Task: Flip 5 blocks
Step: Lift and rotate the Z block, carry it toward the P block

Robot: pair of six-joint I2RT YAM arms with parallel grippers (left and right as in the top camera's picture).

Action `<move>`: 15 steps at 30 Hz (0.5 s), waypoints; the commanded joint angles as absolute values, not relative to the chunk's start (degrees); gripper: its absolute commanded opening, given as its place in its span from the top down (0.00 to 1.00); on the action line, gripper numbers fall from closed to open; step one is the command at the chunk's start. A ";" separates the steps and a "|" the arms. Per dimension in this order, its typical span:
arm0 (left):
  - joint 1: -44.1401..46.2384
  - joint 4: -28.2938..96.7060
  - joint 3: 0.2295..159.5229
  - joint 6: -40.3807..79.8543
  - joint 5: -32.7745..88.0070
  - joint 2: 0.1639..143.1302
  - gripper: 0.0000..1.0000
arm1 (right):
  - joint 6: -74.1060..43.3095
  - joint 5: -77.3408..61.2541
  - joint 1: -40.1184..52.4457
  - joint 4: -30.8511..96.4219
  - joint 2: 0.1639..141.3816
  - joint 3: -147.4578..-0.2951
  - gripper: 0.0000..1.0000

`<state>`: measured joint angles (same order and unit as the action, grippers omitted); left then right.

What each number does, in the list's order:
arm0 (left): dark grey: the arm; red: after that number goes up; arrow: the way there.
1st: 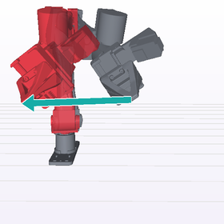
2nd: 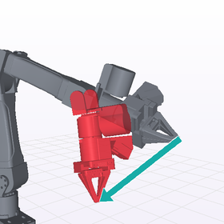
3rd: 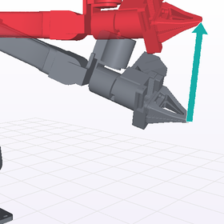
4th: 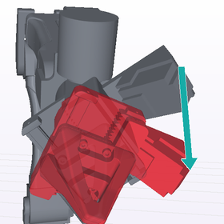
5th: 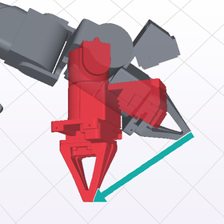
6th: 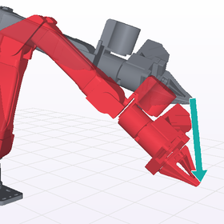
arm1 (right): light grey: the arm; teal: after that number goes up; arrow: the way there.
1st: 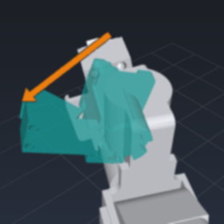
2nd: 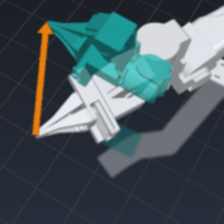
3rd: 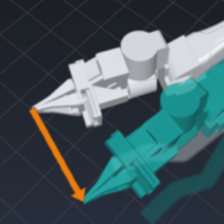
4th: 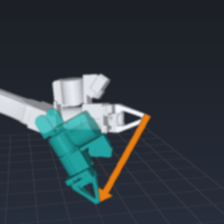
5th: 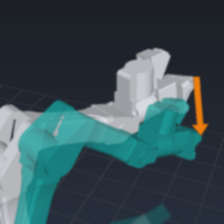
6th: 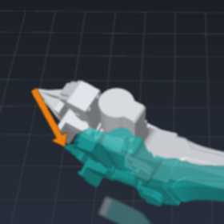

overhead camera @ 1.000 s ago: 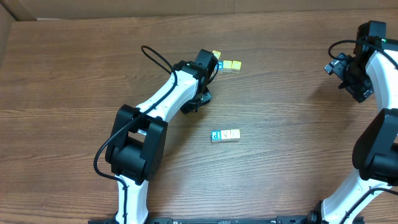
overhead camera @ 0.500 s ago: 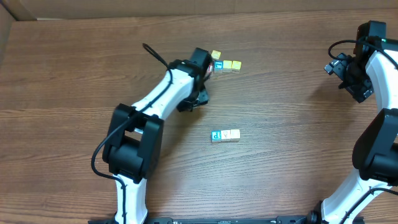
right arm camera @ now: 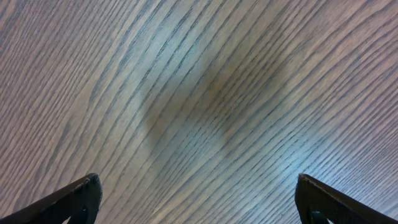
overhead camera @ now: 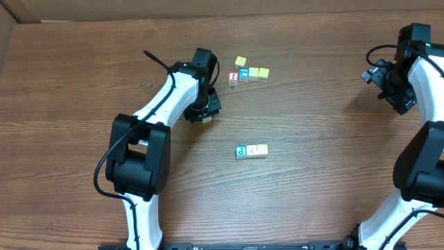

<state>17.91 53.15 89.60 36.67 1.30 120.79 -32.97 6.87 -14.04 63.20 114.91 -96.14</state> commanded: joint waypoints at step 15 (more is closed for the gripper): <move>18.09 54.78 89.41 28.67 1.02 121.60 0.70 | -32.73 7.44 -14.06 63.11 113.36 -97.10 0.00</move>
<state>17.91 54.68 89.60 30.65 1.32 120.79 -32.99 6.85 -14.06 63.18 114.91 -96.14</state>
